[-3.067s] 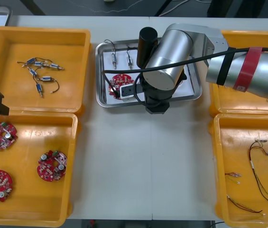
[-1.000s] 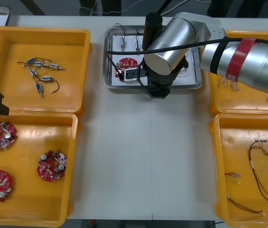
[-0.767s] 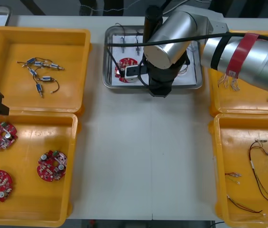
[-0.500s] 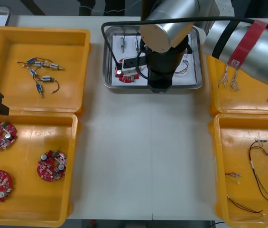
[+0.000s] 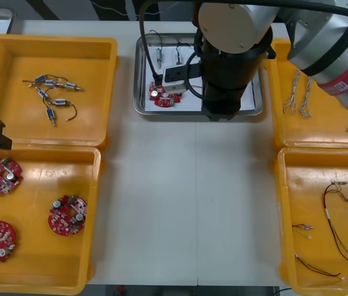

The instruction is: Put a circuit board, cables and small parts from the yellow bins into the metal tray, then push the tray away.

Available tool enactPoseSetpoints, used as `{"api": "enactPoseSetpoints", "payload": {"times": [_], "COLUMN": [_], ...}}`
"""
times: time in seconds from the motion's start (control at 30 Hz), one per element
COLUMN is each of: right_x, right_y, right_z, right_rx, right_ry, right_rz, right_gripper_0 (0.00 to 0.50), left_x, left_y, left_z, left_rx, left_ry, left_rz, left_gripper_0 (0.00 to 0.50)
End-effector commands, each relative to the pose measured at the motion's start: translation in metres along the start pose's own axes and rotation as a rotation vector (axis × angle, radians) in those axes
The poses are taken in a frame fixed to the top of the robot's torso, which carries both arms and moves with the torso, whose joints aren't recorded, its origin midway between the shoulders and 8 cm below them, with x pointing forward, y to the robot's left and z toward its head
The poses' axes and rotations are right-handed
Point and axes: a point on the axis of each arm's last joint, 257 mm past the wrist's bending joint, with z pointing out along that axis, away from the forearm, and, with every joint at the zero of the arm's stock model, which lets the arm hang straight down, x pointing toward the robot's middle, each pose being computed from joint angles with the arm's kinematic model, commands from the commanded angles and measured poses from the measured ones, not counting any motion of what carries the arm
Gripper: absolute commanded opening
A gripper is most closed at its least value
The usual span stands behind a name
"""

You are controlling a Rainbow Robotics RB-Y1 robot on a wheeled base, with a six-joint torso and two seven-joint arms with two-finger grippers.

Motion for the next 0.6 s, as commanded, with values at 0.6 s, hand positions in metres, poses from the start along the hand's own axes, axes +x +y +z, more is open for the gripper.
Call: {"api": "enactPoseSetpoints", "payload": {"times": [0.6], "right_x": [0.123], "right_y": [0.014], "right_z": [-0.042], "right_rx": [0.088], "right_ry": [-0.179], "right_rz": [0.809], "right_gripper_0": [0.5], "left_x": [0.0], "left_y": [0.001], "left_z": [-0.005], "left_rx": [0.002], "left_ry": [-0.02], "left_rz": [0.063], "left_gripper_0": [0.5]}}
